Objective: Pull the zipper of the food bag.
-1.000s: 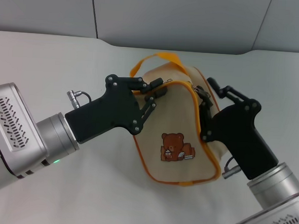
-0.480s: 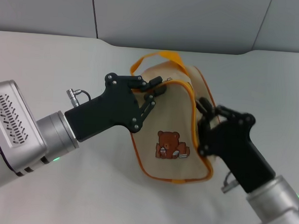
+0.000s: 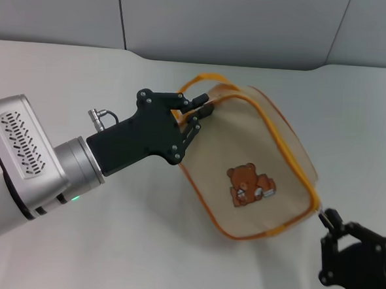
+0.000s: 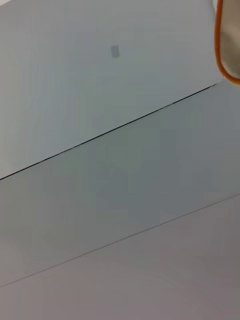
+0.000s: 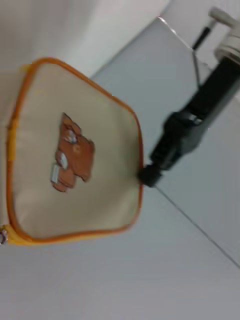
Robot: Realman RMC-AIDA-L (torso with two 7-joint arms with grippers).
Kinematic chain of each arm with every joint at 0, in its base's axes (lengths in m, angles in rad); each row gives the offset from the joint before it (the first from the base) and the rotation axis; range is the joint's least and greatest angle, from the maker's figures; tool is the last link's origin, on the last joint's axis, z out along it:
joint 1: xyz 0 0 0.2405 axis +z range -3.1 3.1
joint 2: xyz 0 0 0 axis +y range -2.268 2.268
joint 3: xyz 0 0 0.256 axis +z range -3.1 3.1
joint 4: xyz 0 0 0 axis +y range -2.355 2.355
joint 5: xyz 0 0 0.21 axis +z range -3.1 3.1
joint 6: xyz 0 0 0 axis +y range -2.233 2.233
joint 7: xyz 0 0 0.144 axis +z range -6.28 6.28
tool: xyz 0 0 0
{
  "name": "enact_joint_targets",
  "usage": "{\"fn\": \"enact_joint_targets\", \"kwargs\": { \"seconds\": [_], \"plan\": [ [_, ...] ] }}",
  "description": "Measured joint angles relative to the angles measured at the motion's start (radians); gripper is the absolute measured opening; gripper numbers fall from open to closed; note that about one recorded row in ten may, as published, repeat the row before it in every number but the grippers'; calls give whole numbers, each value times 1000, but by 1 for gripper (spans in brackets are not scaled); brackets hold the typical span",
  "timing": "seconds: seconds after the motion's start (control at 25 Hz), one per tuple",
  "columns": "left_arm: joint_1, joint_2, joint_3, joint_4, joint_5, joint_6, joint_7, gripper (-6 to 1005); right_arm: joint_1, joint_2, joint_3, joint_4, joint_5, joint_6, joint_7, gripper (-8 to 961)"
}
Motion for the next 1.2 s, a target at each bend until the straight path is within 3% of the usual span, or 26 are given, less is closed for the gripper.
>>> {"fn": "enact_joint_targets", "kwargs": {
  "seconds": [0.28, 0.48, 0.52, 0.56, 0.64, 0.68, 0.72, 0.76, 0.8, 0.84, 0.88, 0.92, 0.96, 1.0, 1.08, 1.12, 1.2],
  "plan": [
    [10, 0, 0, 1, -2, 3, 2, 60, -2, 0, 0, -11, -4, -96, 78, 74],
    [65, 1, -34, 0, -2, 22, -2, 32, 28, -6, -1, -12, -13, -217, 253, 91],
    [81, 2, -41, 0, -2, 33, -8, 26, 50, -10, -1, -21, -30, -251, 362, 95],
    [99, 4, -41, 1, 1, 52, -25, 17, 50, -10, -1, -21, -30, -251, 362, 173],
    [126, 9, -30, 21, 8, 86, -81, -2, 98, -14, -1, -81, -76, -265, 588, 328],
    [134, 10, -22, 35, 12, 95, -111, -2, 98, -14, -1, -81, -76, -265, 588, 363],
    [161, 10, 5, 91, 20, 117, -231, -2, 140, -17, -1, -159, -110, -270, 781, 398],
    [161, 10, 5, 91, 20, 117, -231, -1, 140, -17, -1, -159, -110, -270, 781, 433],
    [183, 10, 43, 144, 24, 127, -356, -1, 190, -20, -1, -265, -147, -281, 1023, 468],
    [194, 10, 77, 175, 28, 133, -410, -1, 190, -20, -1, -265, -147, -281, 1023, 503],
    [194, 10, 77, 175, 28, 133, -410, 17, 227, -21, 0, -346, -177, -292, 1181, 538],
    [217, 11, 160, 239, 35, 152, -497, 35, 293, -20, 0, -489, -245, -317, 1426, 575],
    [217, 11, 160, 239, 35, 152, -497, 53, 293, -20, 0, -489, -245, -317, 1426, 611],
    [228, 12, 202, 266, 36, 162, -525, 71, 349, -20, -2, -591, -322, -347, 1576, 648],
    [249, 15, 280, 314, 36, 187, -563, 107, 377, -21, -8, -633, -367, -366, 1634, 721],
    [271, 19, 343, 357, 40, 212, -591, 150, 422, -29, -41, -683, -433, -399, 1697, 757],
    [280, 20, 366, 374, 45, 222, -604, 237, 444, -33, -81, -699, -452, -411, 1726, 775]
  ]
}}
